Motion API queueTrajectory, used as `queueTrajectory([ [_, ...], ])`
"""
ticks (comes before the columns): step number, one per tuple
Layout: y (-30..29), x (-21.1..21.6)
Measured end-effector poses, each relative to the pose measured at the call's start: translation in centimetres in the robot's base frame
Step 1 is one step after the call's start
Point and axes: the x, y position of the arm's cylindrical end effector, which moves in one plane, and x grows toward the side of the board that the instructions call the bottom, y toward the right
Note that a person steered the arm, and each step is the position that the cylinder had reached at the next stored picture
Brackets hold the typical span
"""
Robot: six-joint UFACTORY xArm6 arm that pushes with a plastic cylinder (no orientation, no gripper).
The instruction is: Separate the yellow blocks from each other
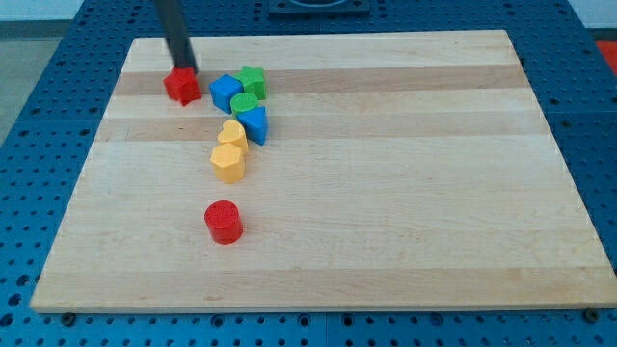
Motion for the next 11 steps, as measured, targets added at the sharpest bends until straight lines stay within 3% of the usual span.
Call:
queueTrajectory([
  [3, 0.7, 14.9],
  [4, 2.4, 10.1],
  [5, 9.0, 9.3],
  [7, 10.7, 16.3],
  [8, 10.9, 16.8],
  [10, 14.4, 12.6],
  [11, 19.9, 14.7],
])
